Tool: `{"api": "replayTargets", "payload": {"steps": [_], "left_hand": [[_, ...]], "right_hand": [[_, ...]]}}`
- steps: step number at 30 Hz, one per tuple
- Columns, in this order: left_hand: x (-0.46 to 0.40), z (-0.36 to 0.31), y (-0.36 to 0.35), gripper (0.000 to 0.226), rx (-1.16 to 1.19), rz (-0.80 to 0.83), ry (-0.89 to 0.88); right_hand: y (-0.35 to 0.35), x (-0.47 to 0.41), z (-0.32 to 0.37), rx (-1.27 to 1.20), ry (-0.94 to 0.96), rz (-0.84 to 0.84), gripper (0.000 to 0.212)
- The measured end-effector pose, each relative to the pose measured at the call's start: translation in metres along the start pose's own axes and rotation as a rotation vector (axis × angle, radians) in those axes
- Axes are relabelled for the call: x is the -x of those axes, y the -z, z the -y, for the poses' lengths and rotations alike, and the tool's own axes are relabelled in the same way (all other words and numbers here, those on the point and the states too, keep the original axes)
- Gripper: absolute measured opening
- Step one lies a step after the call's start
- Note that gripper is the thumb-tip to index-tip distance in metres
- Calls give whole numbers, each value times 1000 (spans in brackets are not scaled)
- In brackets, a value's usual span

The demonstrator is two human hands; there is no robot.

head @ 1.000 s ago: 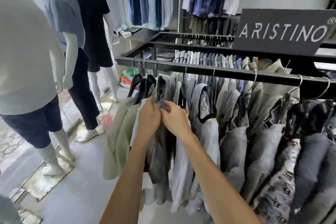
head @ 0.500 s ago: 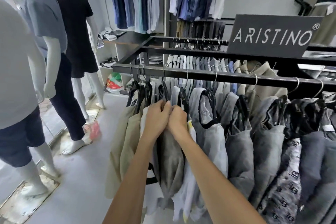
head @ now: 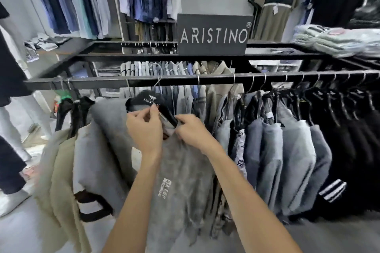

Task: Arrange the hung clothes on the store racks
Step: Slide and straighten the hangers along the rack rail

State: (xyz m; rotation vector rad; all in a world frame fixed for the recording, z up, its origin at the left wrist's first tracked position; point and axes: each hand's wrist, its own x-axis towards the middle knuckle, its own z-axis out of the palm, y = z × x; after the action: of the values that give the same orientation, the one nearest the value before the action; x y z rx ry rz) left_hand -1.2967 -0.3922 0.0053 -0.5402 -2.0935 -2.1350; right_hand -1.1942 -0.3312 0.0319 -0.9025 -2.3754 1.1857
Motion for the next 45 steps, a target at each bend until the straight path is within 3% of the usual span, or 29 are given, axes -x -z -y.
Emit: {"api": "replayTargets", "payload": {"steps": [2,4,13,18,22,25,30,35,42,45], "left_hand": [[36,-18,-24,19,44,14,1],[77,-38,-48,10,65,45,-45],[237,-103,-150,25,135,258,-234],[331,-129,-201,28,216,423,-214],[398,-145,-232,37,253,562,-195],[434,-152,-250,41,283,684,-143],[476,-156,-268,48,311,845,-65],[480,-151,-277,26,332,902,24],[432,-134,-275,13,296,852,157],[394,-117,-277,22,277,796,173]], "right_hand": [[37,13,-20,35,26,-18,56],[75,28,-42,39,61,-36,56],[227,110,-142,-86,93,-190,44],[306,170,-208,-94,4,-286,63],[353,222,-246,-66,-94,-377,63],[382,256,-269,105,-227,-443,54],[402,302,-268,190,-383,-579,25],[401,311,-265,341,-485,-622,47],[371,270,-245,346,-500,-512,42],[346,242,-228,334,-452,-438,22]]}}
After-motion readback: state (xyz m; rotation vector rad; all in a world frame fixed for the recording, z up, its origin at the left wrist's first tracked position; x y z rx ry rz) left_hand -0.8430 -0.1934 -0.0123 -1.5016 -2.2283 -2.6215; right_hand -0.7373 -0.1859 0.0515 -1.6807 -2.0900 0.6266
